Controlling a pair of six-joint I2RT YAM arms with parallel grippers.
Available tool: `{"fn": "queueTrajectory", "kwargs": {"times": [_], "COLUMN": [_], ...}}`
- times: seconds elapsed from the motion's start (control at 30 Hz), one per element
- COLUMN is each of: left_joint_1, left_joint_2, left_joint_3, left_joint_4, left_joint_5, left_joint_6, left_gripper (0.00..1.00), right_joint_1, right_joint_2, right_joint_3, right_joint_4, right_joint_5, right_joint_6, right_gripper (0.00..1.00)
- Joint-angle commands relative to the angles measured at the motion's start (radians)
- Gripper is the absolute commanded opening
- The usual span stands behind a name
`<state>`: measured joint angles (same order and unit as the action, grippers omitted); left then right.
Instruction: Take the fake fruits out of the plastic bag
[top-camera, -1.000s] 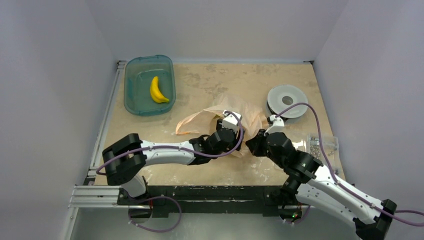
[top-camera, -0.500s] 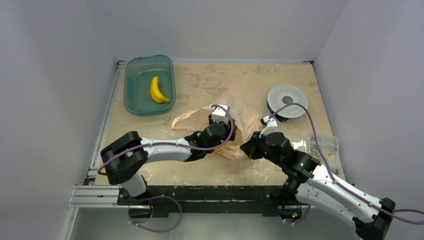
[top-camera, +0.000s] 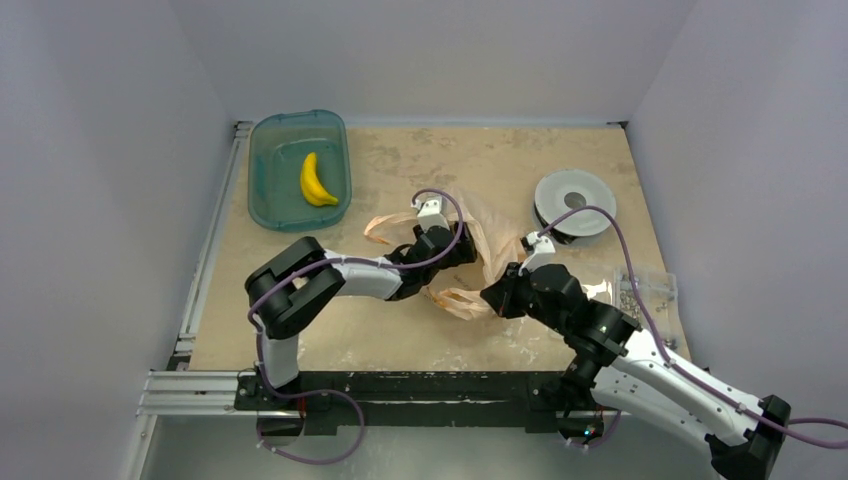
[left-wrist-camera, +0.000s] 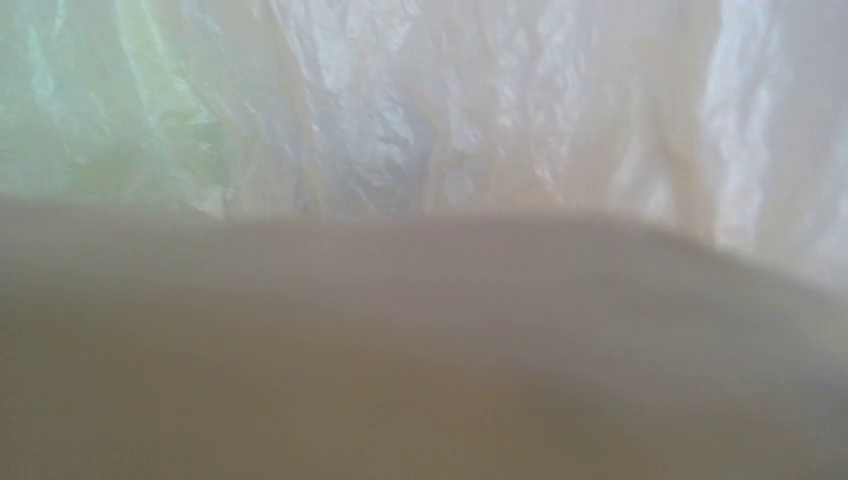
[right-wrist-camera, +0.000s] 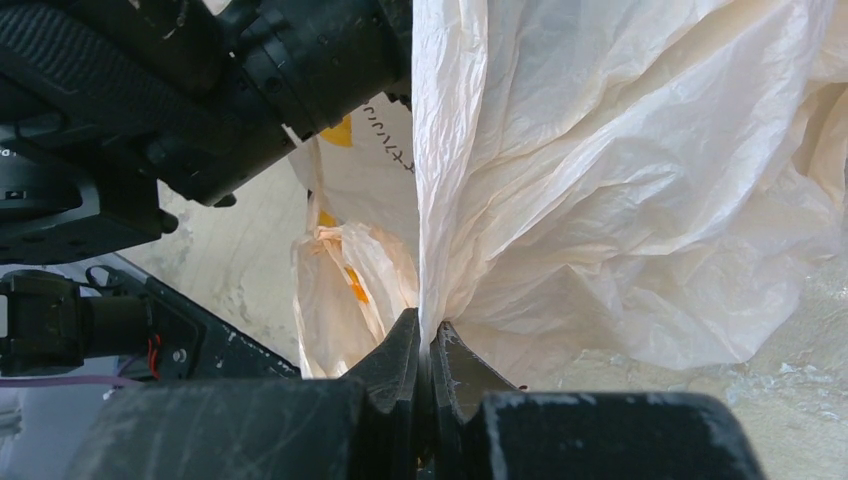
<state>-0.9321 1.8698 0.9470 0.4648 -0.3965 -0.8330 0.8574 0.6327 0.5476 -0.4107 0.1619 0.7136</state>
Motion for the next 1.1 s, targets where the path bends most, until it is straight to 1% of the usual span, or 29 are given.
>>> {"fn": "queueTrajectory", "kwargs": {"times": [0.0,0.1,0.2,0.3,0.37,0.4,0.47,0.53,0.6,0.67,0.73,0.8,0.87,1.0,1.07], "left_joint_1": [0.014,0.023,0.025,0.027,0.027,0.032,0.038,0.049,0.06,0.07,0.077,0.082,0.085,0.087,0.087], "left_joint_2": [0.037,0.064,0.091,0.118,0.133,0.144,0.164,0.187,0.202,0.212,0.22,0.212,0.19,0.102,0.044], "left_joint_3": [0.077,0.071,0.088,0.117,0.151,0.168,0.189,0.203,0.217,0.228,0.238,0.239,0.219,0.162,0.124], "left_joint_4": [0.073,0.136,0.144,0.114,0.037,0.026,-0.002,-0.014,-0.031,-0.046,-0.051,-0.047,-0.01,0.036,0.047], "left_joint_5": [-0.015,-0.042,-0.106,-0.162,-0.188,-0.185,-0.187,-0.197,-0.204,-0.198,-0.196,-0.181,-0.161,-0.116,-0.084], "left_joint_6": [-0.173,-0.259,-0.309,-0.36,-0.416,-0.423,-0.456,-0.485,-0.495,-0.503,-0.484,-0.464,-0.441,-0.375,-0.351], "left_gripper": [0.76,0.76,0.74,0.74,0.78,0.78,0.79,0.76,0.7,0.61,0.43,0.32,0.26,0.21,0.15], "right_joint_1": [0.002,0.002,0.002,0.002,0.002,0.002,0.002,0.001,0.002,0.002,0.002,0.002,0.002,0.002,0.002], "right_joint_2": [0.001,0.004,0.001,-0.001,0.0,0.001,-0.002,-0.005,-0.012,-0.019,-0.027,-0.031,-0.027,-0.005,0.003], "right_joint_3": [0.046,0.054,0.062,0.067,0.071,0.073,0.076,0.08,0.084,0.089,0.09,0.087,0.079,0.057,0.048], "right_joint_4": [0.004,0.001,-0.007,-0.009,-0.012,-0.015,-0.019,-0.025,-0.033,-0.045,-0.054,-0.058,-0.057,-0.042,-0.024], "right_joint_5": [-0.002,-0.004,0.0,0.0,0.0,-0.001,-0.001,-0.001,0.0,0.003,0.008,0.015,0.02,0.022,0.025], "right_joint_6": [-0.017,-0.021,-0.023,-0.025,-0.026,-0.027,-0.028,-0.028,-0.028,-0.029,-0.03,-0.032,-0.031,-0.024,-0.023], "right_gripper": [0.0,0.0,0.0,0.0,0.0,0.0,0.0,0.0,0.0,0.0,0.0,0.0,0.0,0.0,0.0]}}
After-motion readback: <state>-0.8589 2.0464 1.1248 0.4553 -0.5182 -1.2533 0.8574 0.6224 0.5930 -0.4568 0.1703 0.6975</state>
